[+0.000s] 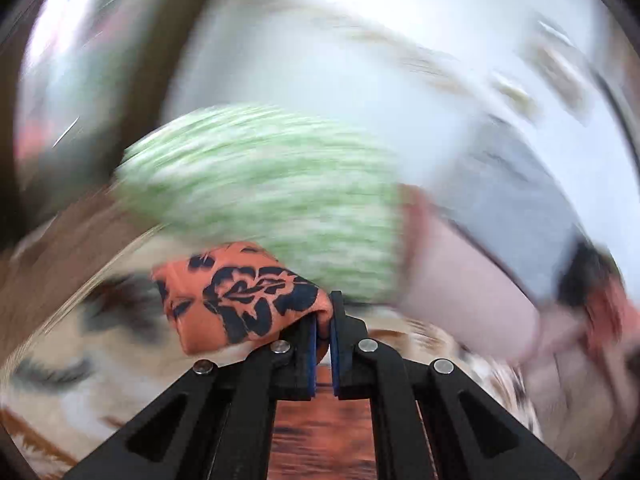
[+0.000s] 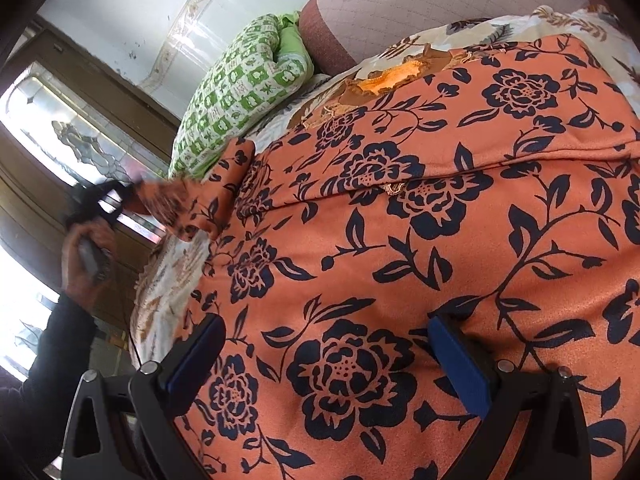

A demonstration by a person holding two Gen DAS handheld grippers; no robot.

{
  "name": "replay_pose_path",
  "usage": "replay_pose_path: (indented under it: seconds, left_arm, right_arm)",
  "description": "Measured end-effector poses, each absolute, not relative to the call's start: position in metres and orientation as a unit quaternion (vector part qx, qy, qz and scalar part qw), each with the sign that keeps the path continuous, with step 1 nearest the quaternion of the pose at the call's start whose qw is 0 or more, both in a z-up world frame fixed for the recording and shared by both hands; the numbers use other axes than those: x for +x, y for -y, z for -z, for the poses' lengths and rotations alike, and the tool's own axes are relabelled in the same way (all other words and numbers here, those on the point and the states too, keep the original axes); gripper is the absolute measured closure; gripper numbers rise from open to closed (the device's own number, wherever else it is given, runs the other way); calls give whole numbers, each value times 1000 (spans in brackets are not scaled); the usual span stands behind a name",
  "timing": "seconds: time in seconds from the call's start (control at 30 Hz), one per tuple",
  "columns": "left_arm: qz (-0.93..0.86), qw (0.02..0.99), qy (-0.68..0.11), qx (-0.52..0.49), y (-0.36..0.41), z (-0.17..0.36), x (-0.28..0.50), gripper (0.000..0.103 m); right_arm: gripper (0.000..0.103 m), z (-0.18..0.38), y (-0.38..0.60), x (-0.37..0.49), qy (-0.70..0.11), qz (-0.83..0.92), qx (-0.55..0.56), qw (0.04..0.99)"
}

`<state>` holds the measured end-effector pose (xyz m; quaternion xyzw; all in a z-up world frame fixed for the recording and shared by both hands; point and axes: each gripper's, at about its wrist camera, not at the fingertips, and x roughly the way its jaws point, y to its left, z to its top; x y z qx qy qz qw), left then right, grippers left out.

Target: Fold small clothes

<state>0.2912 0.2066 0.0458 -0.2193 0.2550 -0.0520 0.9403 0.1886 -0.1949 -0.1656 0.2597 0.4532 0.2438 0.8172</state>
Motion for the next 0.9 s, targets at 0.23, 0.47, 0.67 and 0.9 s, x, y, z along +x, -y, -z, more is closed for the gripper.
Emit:
replay_pose_path:
  seconds: [0.23,0.47,0.67,0.9]
  left_arm:
    - [280,918,-269,-81,43,-62,272,87]
    - [227,853,-467,-43,65,74,277,24]
    - [82,892,-443,-42,-65,78,251,23]
    - [-12,888,-460,-4,-136,120,241,23]
  right_arm:
    - [1,153,238,168,-420,-218,323,820]
    - [1,140,303,144,-392,-164,361,830]
    - [1,121,335,172,-371,-155,375,835]
    - [1,141,365,255,-379,-131,498,769]
